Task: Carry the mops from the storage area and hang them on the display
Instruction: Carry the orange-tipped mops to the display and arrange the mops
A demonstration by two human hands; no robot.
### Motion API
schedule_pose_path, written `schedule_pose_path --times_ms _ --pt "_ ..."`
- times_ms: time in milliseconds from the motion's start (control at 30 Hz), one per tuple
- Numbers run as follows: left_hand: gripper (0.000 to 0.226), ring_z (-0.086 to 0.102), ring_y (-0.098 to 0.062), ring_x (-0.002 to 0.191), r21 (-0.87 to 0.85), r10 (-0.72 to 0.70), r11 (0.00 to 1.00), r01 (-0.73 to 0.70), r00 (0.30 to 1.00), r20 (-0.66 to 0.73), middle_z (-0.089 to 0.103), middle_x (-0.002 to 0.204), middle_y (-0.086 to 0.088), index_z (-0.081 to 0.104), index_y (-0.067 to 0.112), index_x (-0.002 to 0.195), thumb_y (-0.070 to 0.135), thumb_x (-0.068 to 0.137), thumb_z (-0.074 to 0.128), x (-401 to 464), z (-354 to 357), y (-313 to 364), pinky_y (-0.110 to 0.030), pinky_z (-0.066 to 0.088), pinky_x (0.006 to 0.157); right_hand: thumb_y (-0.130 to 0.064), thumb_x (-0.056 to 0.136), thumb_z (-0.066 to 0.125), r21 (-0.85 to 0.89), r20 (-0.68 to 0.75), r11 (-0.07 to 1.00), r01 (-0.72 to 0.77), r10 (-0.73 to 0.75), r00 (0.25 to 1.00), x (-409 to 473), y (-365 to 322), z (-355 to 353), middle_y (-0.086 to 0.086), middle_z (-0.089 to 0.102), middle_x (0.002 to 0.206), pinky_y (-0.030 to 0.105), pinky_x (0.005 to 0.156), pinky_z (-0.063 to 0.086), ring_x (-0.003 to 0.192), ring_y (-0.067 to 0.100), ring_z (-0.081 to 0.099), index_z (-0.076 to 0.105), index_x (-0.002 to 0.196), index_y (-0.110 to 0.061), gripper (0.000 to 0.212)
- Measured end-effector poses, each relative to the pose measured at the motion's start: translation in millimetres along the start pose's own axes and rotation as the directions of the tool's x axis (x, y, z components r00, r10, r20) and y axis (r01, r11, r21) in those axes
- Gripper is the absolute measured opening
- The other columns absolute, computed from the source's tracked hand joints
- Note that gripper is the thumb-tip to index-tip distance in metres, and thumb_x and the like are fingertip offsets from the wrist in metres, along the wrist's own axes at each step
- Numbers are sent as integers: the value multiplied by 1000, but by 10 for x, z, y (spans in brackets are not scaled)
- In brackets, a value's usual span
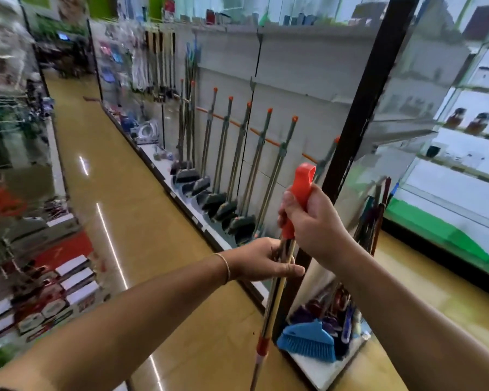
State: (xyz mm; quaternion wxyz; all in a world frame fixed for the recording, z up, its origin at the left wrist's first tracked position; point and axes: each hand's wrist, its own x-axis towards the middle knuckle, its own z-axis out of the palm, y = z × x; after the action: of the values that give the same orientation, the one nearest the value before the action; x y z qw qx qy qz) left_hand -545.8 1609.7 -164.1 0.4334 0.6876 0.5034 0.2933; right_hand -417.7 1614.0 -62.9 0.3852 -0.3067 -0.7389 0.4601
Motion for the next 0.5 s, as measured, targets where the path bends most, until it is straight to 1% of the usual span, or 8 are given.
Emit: schedule_pose_path --times_ms 67,100,167,267,333,433,500 --pt "37 63 -11 81 42 11 999 -10 1000 -8 63 81 5 64 16 94 51 82 67 185 -309 -37 -36 56 84 -13 103 48 -8 -16 1000 8 -8 1000 320 41 22 1 57 76 31 70 55 71 18 59 52 99 -9 7" --pt "39 63 -12 83 30 -2 1000 2 1000 -5 63 82 5 65 15 96 52 82 67 269 -465 -55 -37 55 84 -12 103 48 -12 -20 1000 19 -19 1000 469 65 41 2 57 75 31 70 56 70 18 58 52 99 -8 7" --pt "36 64 -13 85 39 24 999 -25 1000 6 64 84 3 65 16 96 50 84 66 409 -663 -132 -35 54 84 -10 103 48 -15 -31 999 31 -32 999 735 119 91 3 56 74 30 69 56 69 19 58 52 98 -6 7" --pt "38 64 -22 89 40 48 998 -46 998 -35 65 92 -12 63 11 99 47 87 64 587 -894 -297 -41 55 88 -10 103 47 -8 -33 1000 26 -26 999 1078 207 178 6 56 75 33 69 55 70 22 57 51 97 -7 8" --pt "40 62 -21 85 13 32 999 -31 998 -63 62 89 -12 62 9 100 47 87 64 697 -1073 -424 -42 54 88 -12 103 48 -18 -36 999 32 -32 999 1305 262 240 8 56 75 37 70 55 70 24 57 52 96 -6 10" --pt "45 65 -27 93 2 12 1000 -12 996 -91 65 94 -14 63 12 96 54 83 65 838 -1367 -597 -46 54 90 -14 103 48 3 -9 999 33 -33 999 1656 330 347 5 57 75 36 70 56 70 23 58 52 97 -10 9" --pt "45 66 -22 90 0 -10 1000 10 994 -110 66 90 -8 63 13 95 56 82 64 919 -1577 -700 -43 54 89 -15 103 49 26 13 999 26 -27 1000 1894 388 424 4 57 75 37 70 55 71 22 57 52 97 -12 8"
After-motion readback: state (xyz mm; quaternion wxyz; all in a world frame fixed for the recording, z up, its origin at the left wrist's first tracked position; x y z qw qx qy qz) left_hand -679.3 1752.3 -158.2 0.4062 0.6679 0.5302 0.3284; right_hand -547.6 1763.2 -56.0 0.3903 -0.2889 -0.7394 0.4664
